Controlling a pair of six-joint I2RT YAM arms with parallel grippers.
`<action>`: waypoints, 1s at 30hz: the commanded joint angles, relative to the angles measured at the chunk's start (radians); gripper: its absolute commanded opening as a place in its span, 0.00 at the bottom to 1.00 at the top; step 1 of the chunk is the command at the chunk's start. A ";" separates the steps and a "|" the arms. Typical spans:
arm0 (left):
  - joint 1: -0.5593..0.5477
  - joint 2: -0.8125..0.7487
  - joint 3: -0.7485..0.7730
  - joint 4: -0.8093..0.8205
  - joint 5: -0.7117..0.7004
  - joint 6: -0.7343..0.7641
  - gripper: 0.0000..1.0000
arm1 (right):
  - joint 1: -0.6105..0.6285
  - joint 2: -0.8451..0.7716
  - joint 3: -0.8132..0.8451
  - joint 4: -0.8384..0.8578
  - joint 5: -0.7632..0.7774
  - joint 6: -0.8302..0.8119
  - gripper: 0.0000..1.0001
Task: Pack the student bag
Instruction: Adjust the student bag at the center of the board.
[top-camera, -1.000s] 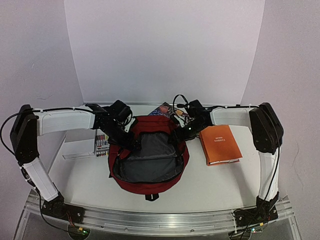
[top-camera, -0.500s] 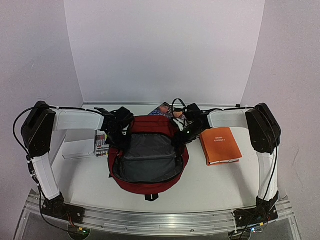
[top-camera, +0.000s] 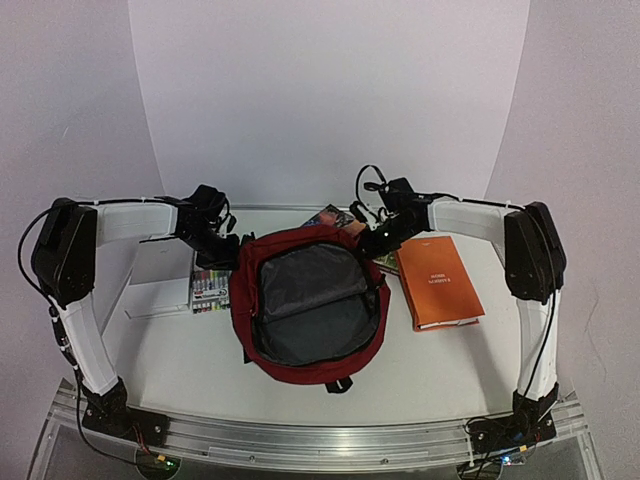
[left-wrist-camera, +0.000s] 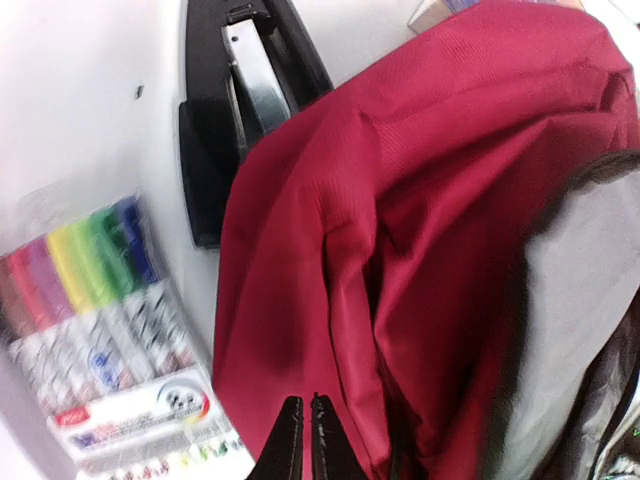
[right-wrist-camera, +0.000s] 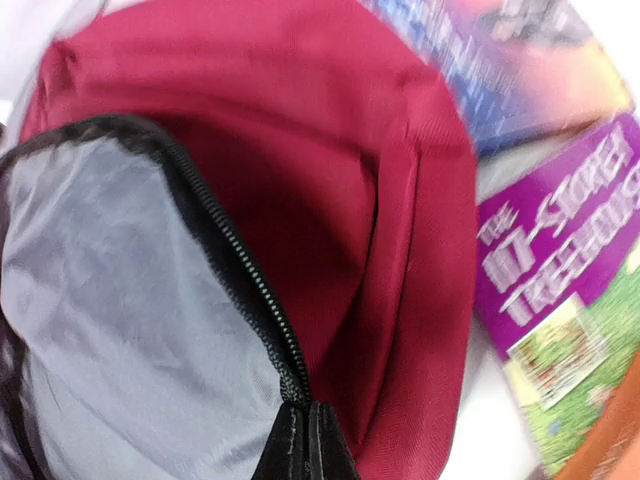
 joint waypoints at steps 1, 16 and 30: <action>-0.005 -0.067 -0.009 0.104 0.211 0.036 0.36 | -0.008 0.044 0.013 -0.012 -0.017 -0.007 0.00; -0.189 -0.068 -0.123 0.078 -0.032 -0.158 0.73 | -0.007 0.070 -0.020 -0.008 0.020 -0.004 0.00; -0.057 0.097 0.032 0.007 -0.031 -0.158 0.06 | -0.011 0.159 0.123 -0.012 0.053 -0.058 0.00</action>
